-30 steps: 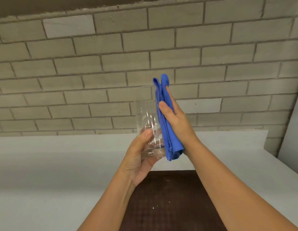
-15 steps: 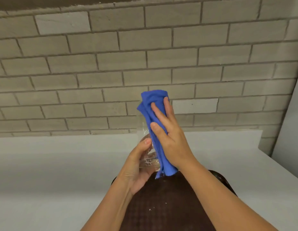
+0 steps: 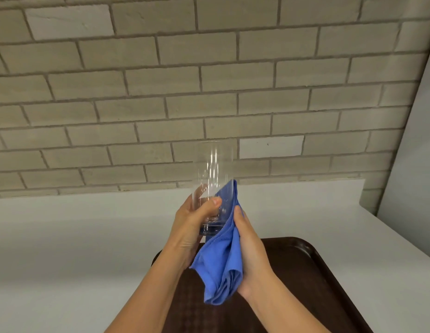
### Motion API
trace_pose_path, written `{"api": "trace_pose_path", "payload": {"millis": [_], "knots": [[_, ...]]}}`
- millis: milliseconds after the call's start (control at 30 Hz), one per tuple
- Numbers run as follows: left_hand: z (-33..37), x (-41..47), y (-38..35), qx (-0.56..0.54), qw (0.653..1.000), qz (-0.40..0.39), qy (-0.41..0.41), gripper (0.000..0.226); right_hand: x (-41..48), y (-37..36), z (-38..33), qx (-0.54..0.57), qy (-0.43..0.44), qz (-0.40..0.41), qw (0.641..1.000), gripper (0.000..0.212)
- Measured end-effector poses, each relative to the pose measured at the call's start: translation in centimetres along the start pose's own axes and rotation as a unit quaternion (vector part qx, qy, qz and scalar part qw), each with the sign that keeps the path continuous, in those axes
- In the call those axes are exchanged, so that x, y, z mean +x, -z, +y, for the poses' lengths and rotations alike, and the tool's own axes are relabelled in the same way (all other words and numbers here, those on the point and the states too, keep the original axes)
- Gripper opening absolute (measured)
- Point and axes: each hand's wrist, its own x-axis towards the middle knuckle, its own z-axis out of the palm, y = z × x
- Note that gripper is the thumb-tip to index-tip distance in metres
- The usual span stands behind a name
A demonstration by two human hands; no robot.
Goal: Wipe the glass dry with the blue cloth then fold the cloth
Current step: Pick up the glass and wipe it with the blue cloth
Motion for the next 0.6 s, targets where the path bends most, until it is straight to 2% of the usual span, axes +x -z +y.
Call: {"api": "trace_pose_path", "payload": {"millis": [67,167,267,367,433,500,600], "knots": [[0.1,0.2,0.0,0.042,0.999,-0.007,-0.011,0.082,-0.2,-0.1,-0.2,0.03,0.011,0.001,0.999,0.04],[0.5,0.5,-0.2,0.145,0.989,-0.009,-0.021,0.09,-0.3,-0.1,-0.6,0.001,0.043,0.019,0.999,0.028],[0.7,0.5,-1.0,0.232,0.97,0.035,-0.059,0.085,-0.4,-0.2,-1.3,-0.022,0.055,0.031,0.998,0.028],[0.8,-0.2,-1.6,0.254,0.957,0.075,-0.116,0.083,-1.0,-0.7,-1.8,-0.062,0.106,0.028,0.992,0.029],[1.0,-0.9,-2.0,0.264,0.953,0.077,-0.131,0.068,-1.4,-1.2,-1.9,-0.124,0.158,0.03,0.979,0.033],[1.2,-1.2,-2.4,0.252,0.959,0.069,-0.107,0.056,-1.8,-1.5,-1.6,-0.205,0.196,0.037,0.958,0.036],[2.3,-1.0,-2.6,0.178,0.979,0.079,-0.058,0.064,-3.0,-1.6,-1.0,-0.297,0.227,0.013,0.927,0.033]]}}
